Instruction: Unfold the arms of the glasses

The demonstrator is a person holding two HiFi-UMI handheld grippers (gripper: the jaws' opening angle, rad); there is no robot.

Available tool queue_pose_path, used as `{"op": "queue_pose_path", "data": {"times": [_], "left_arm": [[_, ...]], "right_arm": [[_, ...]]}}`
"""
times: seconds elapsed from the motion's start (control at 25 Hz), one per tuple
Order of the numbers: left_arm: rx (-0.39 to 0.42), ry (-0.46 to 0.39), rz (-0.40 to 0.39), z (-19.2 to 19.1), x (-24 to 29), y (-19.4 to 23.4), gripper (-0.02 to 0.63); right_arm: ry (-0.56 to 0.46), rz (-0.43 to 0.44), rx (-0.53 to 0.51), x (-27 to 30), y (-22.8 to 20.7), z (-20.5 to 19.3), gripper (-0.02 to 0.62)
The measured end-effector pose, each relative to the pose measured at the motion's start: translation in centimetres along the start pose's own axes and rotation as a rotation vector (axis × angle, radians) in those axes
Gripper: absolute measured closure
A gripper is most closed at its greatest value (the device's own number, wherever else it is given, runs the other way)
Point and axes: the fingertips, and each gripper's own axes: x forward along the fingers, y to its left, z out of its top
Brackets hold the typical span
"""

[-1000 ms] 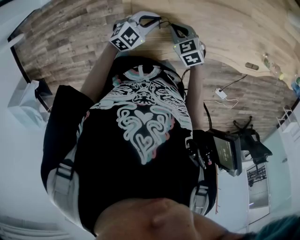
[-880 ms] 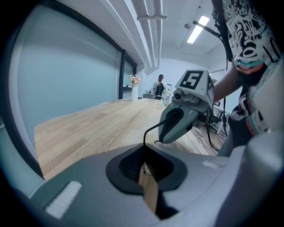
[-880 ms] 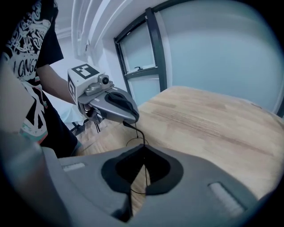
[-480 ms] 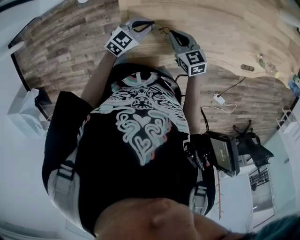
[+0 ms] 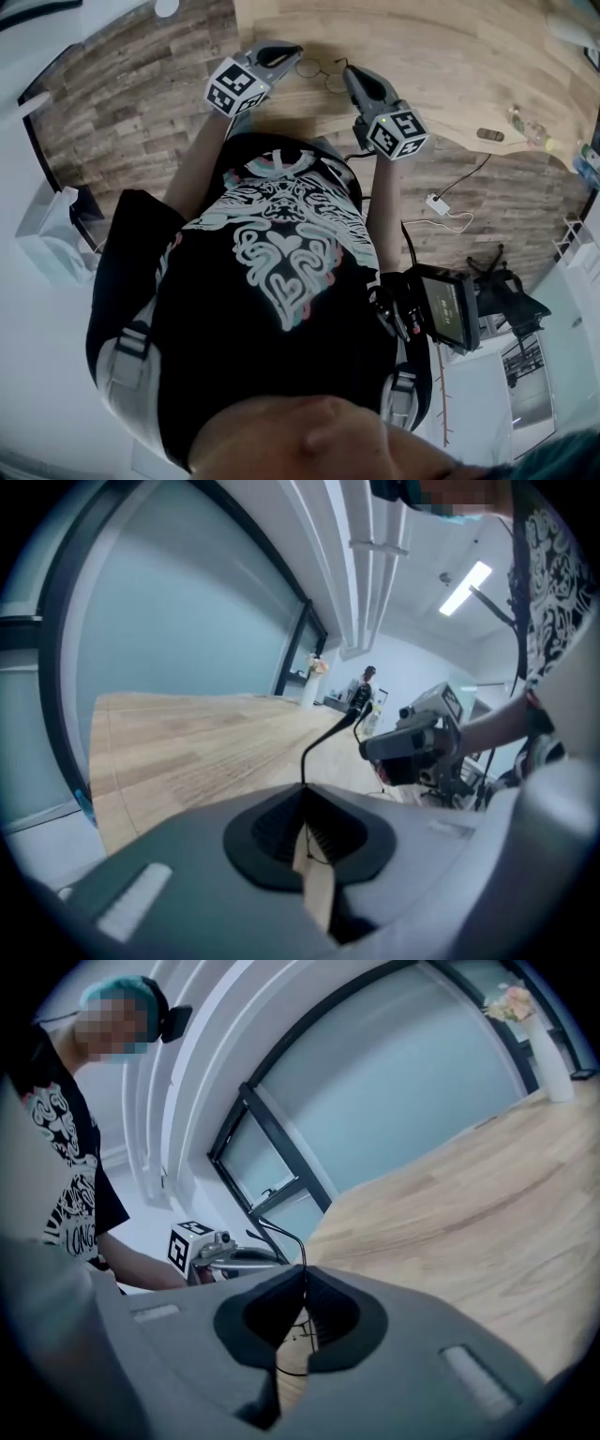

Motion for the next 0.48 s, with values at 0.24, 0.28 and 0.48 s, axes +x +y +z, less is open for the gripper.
{"op": "queue_pose_path", "data": {"times": [0.24,0.28,0.48], "left_arm": [[-0.081,-0.028,0.004,0.3,-0.6,0.6,0.614],[-0.098,-0.034,0.001,0.5,-0.6,0.6,0.612],[-0.167,-0.058,-0.019,1.7,-0.6,0.4,0.614]], "right_arm": [[-0.146,0.016,0.161,-1.2,-1.2,1.1,0.594],[-0.163,0.012,0.179,-1.4,-1.5,1.2,0.594],[-0.226,0.032,0.256,-2.1,-1.8,2.2,0.594]]}}
